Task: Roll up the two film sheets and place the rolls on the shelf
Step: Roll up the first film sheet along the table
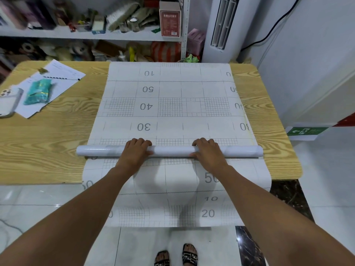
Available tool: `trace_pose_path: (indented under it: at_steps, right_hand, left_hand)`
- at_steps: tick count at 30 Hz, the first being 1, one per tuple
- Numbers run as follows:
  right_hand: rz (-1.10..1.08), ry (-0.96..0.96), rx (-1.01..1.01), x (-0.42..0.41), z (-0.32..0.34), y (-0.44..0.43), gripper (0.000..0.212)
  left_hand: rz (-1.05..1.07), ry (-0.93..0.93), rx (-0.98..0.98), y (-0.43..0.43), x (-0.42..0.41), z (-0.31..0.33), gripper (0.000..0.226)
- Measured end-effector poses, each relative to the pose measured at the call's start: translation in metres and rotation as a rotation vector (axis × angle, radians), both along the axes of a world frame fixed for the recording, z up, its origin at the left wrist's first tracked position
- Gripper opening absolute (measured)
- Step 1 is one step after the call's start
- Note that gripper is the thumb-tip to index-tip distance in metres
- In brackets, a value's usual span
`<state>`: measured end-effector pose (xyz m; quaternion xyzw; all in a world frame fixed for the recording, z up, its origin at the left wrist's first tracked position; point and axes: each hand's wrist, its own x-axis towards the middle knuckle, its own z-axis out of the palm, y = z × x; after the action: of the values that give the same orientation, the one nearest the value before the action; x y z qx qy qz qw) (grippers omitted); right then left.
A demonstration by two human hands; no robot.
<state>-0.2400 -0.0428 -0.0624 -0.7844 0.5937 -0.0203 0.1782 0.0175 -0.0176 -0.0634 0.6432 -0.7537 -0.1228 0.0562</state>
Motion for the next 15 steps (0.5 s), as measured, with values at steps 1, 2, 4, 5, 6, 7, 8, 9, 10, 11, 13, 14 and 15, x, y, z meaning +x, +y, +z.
trace_pose_path:
  at_steps: [1,2,4,5,6,7,8,9,10,11,13,14,15]
  right_hand:
    - [0.003,0.003,-0.007,0.0003,-0.0007,0.0000,0.038]
    - [0.009,0.008,-0.015,0.0004,-0.0012,0.0001,0.037]
    - [0.026,0.024,-0.030,0.0004,-0.0014,0.0003,0.035]
    - [0.033,0.033,-0.035,0.0002,-0.0011,0.0004,0.035]
    - [0.041,0.047,-0.043,0.0002,-0.0006,0.0003,0.035]
    - [0.051,0.064,-0.056,0.0000,-0.0006,0.0003,0.035]
    - [0.061,0.079,-0.069,0.0000,-0.0008,0.0002,0.035]
    - [0.067,0.088,-0.081,-0.0001,-0.0007,0.0002,0.034]
    - [0.070,0.094,-0.089,0.0000,-0.0003,0.0002,0.034]
    - [0.071,0.101,-0.095,0.0003,0.0003,0.0000,0.034]
    - [0.070,0.108,-0.099,0.0002,0.0008,0.0001,0.034]
    - [0.066,0.106,-0.091,-0.0001,0.0012,0.0002,0.036]
    - [0.061,0.102,-0.079,-0.0008,0.0012,0.0008,0.038]
  left_hand:
    - [-0.011,-0.002,-0.012,0.0005,0.0009,0.0001,0.032]
    - [-0.023,-0.004,-0.024,0.0010,0.0020,0.0000,0.035]
    - [-0.040,-0.018,-0.039,0.0020,0.0040,0.0004,0.042]
    - [-0.045,-0.030,-0.043,0.0023,0.0045,0.0012,0.044]
    - [-0.051,-0.043,-0.040,0.0026,0.0048,0.0018,0.045]
    - [-0.053,-0.053,-0.033,0.0026,0.0046,0.0027,0.046]
    - [-0.051,-0.059,-0.025,0.0024,0.0040,0.0035,0.047]
    - [-0.048,-0.061,-0.016,0.0020,0.0032,0.0038,0.047]
    - [-0.045,-0.061,-0.009,0.0014,0.0025,0.0038,0.049]
    - [-0.040,-0.058,-0.001,0.0006,0.0020,0.0037,0.050]
    - [-0.020,-0.041,0.014,-0.0007,0.0014,0.0039,0.051]
    - [-0.011,-0.026,0.017,-0.0012,0.0012,0.0045,0.049]
    - [-0.007,-0.013,0.013,-0.0015,0.0013,0.0047,0.046]
